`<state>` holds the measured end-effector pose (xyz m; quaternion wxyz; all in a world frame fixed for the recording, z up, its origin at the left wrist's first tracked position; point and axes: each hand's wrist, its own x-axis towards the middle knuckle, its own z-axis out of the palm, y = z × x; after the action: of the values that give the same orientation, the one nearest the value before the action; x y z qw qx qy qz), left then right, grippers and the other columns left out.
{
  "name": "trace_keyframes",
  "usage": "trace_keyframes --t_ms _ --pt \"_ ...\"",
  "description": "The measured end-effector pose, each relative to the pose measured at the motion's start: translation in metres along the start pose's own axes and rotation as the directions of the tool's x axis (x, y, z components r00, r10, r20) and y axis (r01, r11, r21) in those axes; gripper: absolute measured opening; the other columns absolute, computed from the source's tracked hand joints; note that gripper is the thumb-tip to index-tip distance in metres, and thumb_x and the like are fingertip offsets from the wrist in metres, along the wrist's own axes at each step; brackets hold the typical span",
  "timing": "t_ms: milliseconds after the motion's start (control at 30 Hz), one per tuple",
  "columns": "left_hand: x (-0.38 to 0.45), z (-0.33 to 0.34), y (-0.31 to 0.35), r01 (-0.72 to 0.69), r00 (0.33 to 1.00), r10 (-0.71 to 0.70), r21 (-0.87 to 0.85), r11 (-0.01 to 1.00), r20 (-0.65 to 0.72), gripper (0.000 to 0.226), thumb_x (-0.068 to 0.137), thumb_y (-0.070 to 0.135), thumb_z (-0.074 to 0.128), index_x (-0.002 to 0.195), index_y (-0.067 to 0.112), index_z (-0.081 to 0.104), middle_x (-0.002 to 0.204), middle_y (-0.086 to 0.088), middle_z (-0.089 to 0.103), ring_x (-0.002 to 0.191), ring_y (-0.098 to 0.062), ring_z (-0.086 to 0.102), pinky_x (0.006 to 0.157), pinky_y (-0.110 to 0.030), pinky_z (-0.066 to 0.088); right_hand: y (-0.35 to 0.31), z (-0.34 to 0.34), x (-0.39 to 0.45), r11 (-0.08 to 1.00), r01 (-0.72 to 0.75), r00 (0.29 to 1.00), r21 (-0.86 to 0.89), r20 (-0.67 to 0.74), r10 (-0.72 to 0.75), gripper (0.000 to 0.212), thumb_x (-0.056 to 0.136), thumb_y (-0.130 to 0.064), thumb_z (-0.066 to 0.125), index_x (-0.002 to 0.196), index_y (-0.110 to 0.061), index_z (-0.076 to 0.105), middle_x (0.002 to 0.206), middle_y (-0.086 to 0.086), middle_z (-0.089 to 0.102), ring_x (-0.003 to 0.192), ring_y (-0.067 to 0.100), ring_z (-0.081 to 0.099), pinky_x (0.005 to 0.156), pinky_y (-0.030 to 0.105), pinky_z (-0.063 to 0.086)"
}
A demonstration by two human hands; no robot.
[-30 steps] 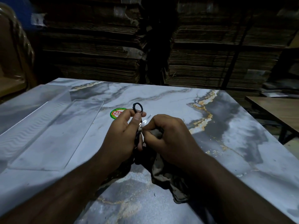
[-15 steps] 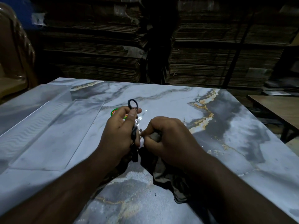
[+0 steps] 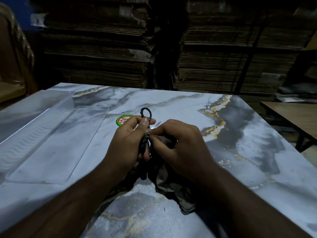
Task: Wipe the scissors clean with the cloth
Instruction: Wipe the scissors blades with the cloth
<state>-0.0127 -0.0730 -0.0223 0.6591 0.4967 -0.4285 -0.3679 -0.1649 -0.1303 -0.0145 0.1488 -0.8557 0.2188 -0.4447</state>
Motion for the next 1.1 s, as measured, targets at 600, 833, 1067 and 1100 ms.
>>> trace_keyframes --t_ms 600,833,1067,1100 --pt "-0.006 0.005 0.005 0.047 0.999 -0.046 -0.052 0.998 0.013 0.030 0.110 0.031 0.043 0.113 0.012 0.066 0.040 -0.010 0.047 0.024 -0.013 0.026 0.032 -0.017 0.025 0.022 -0.015 -0.001 0.953 -0.303 0.934 0.024 -0.193 0.301 0.005 0.092 -0.024 0.073 0.092 -0.021 0.077 0.089 -0.014 0.076 0.082 0.002 0.069 0.069 0.022 0.052" --pt "-0.001 0.000 0.001 0.107 0.990 -0.115 -0.101 0.989 -0.080 0.027 0.108 0.031 0.049 0.107 0.014 0.069 0.052 -0.009 0.056 0.033 -0.014 0.042 0.037 -0.018 0.032 0.002 0.002 -0.003 0.999 -0.001 0.994 0.036 0.109 -0.003 0.013 0.096 -0.027 0.071 0.107 -0.020 0.073 0.099 -0.009 0.072 0.089 0.006 0.066 0.075 0.024 0.050" --pt "0.001 0.000 -0.003 0.125 0.987 -0.125 -0.007 0.992 -0.098 0.030 0.110 0.032 0.044 0.111 0.012 0.066 0.055 -0.011 0.052 0.030 -0.009 0.040 0.032 -0.017 0.024 0.005 0.000 -0.003 0.995 -0.001 0.983 0.097 0.182 -0.017 0.010 0.097 -0.018 0.069 0.088 -0.016 0.064 0.079 -0.011 0.060 0.073 0.004 0.055 0.065 0.019 0.039" --pt "0.001 0.000 -0.003 0.117 0.988 -0.116 0.007 0.993 -0.102 0.029 0.110 0.032 0.044 0.109 0.014 0.067 0.054 -0.010 0.053 0.029 -0.008 0.039 0.032 -0.018 0.025 0.006 0.000 -0.003 0.996 -0.001 0.984 0.089 0.178 -0.015 0.013 0.094 -0.019 0.071 0.085 -0.016 0.062 0.076 -0.010 0.058 0.071 0.005 0.053 0.063 0.020 0.037"
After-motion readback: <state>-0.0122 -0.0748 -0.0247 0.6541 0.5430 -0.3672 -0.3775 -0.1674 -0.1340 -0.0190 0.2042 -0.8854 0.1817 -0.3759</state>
